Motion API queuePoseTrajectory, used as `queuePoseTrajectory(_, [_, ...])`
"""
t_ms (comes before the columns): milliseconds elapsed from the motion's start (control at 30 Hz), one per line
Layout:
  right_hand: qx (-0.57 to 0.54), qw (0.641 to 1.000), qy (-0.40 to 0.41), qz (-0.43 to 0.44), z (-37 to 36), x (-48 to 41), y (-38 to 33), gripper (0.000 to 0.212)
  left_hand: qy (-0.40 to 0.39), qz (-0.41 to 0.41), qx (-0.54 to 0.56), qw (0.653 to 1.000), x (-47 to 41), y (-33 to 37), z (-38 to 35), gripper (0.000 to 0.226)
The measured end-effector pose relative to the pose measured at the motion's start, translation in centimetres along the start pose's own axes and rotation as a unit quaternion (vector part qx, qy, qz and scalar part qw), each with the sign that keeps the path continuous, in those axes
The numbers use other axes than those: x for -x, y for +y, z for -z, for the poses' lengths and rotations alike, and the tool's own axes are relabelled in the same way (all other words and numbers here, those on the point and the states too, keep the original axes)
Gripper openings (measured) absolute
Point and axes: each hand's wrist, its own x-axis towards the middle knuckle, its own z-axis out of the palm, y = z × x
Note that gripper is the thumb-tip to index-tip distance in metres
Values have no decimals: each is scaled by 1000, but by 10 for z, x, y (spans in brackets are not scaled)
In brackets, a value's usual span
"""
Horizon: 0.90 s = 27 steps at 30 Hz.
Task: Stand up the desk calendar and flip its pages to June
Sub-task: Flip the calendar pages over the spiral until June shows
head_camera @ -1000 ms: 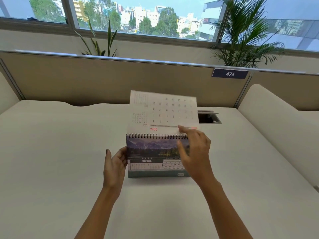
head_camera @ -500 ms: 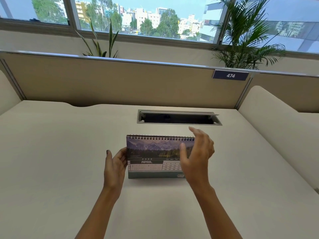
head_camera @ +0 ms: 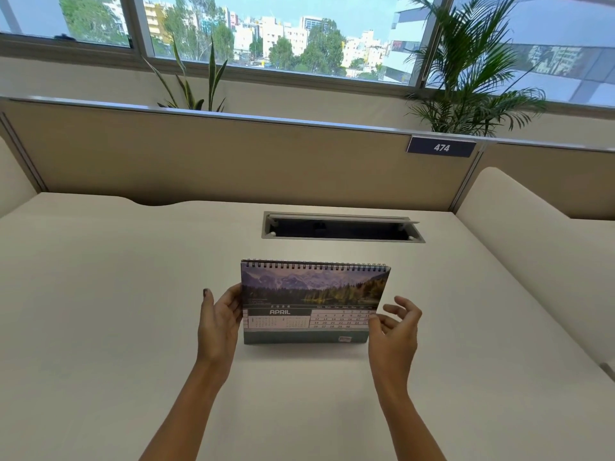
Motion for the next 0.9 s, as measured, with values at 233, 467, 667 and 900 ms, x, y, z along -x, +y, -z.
queuePoseTrajectory(233, [7,999,-30,-14,-3,2,8,40,0,-3,1,1000,0,-1,1,67])
queuePoseTrajectory(467, [6,999,-32,-12,-1,0,15,39,1,0,-1,1000,-1,-1,-1,65])
queuePoseTrajectory(667, [3,999,-30,-15,1,-2,16,36,1,0,0,1000,0,0,-1,62])
queuePoseTrajectory(900, [21,999,-26,-12,8,-9,21,11,0,-1,-1,1000,0,0,-1,61])
